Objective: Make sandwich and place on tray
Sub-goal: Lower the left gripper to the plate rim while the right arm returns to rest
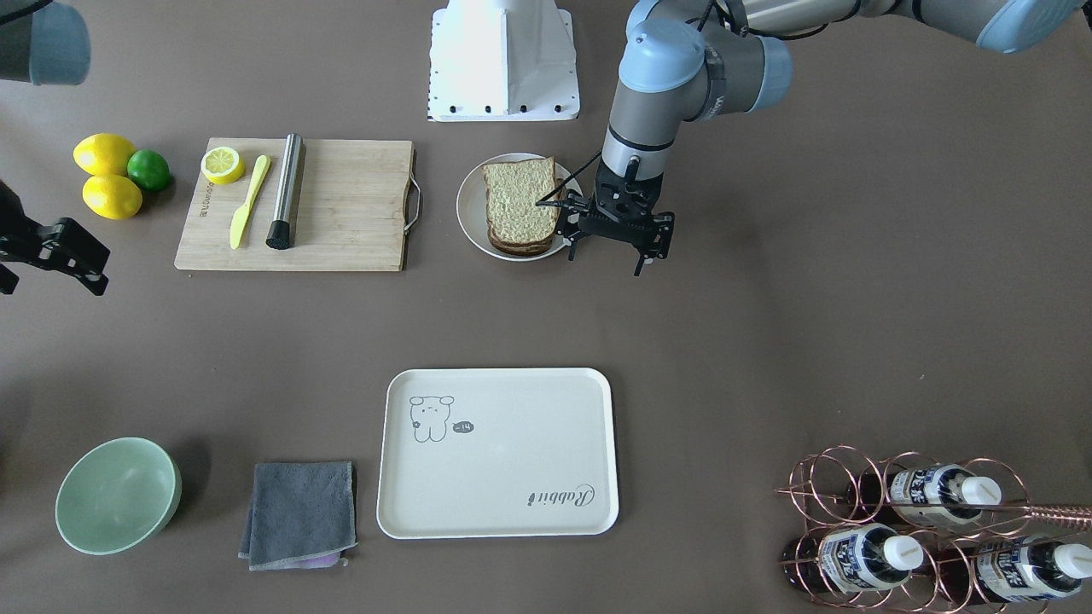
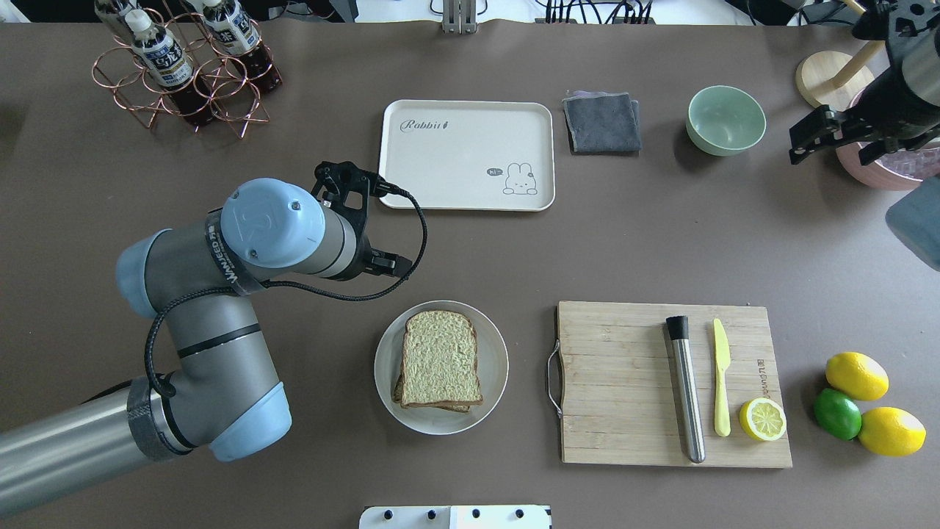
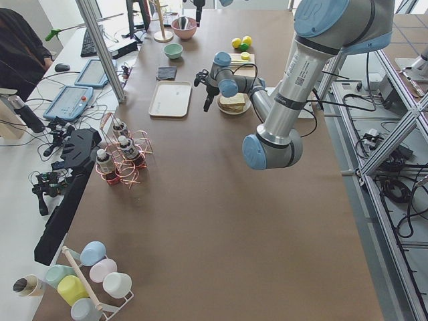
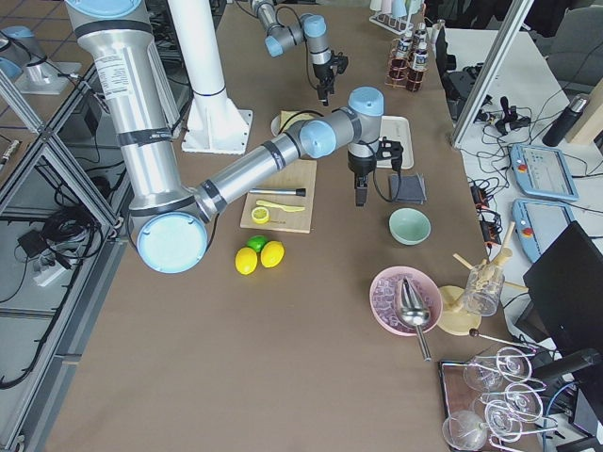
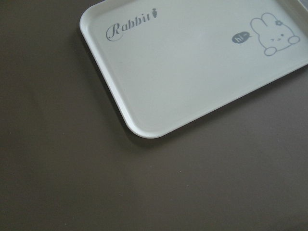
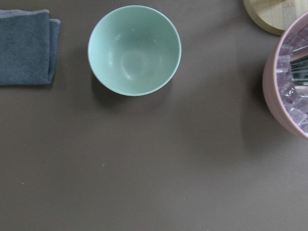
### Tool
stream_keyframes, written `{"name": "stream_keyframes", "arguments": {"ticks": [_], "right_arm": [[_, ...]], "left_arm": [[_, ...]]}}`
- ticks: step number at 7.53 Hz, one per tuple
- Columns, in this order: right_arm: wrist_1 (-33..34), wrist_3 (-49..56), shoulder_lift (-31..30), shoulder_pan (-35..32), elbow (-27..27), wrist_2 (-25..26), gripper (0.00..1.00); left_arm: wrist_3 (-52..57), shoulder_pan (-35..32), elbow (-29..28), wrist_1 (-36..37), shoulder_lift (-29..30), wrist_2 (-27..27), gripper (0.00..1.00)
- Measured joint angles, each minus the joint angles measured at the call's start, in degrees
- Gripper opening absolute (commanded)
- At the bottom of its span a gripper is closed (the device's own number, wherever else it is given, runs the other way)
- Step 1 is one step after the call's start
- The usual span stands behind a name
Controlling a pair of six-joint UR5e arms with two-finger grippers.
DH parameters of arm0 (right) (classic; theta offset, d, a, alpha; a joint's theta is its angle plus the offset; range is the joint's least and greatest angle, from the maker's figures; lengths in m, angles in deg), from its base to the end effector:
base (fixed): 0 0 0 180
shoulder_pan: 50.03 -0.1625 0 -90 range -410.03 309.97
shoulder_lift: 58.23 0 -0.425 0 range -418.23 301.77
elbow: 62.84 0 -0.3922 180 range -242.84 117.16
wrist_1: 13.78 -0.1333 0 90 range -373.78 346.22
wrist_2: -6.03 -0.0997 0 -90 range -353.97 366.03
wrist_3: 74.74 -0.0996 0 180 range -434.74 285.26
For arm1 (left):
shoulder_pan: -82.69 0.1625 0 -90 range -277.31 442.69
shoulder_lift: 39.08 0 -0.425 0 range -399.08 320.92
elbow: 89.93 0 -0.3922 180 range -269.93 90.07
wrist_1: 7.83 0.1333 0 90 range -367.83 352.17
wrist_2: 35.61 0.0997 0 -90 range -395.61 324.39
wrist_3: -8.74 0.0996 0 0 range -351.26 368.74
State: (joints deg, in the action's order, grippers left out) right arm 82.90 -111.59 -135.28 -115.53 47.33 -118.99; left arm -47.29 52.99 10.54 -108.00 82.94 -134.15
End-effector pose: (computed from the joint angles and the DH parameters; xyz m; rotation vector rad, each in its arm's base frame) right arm -0.1585 -0.5314 0.3910 0.0781 -0.7437 0.0644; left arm 0.5088 -0.4266 0.2384 0.3665 0.8529 0.1376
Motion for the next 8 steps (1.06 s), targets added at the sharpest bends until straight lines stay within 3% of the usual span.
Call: {"name": "stream_keyframes", "arguments": {"ticks": [3,5,6,7,8], "right_arm": [[-0.14,12.16,-6.60,-8.09,-0.21,-3.03,1.00],[-0.17,13.96,-7.77,-9.87,0.00,-4.25,1.00],[-0.17,13.94,-8.02,-10.08,0.20,-4.38,1.00],[-0.18,13.86,-8.18,-10.19,0.34,-4.38,1.00],[-0.18,13.92,-8.30,-10.28,0.33,-4.33,1.00]], "left_arm": [[-7.45,5.30,1.25,-0.06,-0.67,-0.04,0.97],[-8.62,6.33,2.87,-0.17,-2.80,-0.18,0.97],[-7.81,6.35,4.38,-0.40,-4.71,-0.42,0.73],[-6.46,6.36,5.54,-0.85,-6.11,-0.81,0.61],[-5.73,6.56,6.14,-1.20,-6.93,-1.04,0.59]]}}
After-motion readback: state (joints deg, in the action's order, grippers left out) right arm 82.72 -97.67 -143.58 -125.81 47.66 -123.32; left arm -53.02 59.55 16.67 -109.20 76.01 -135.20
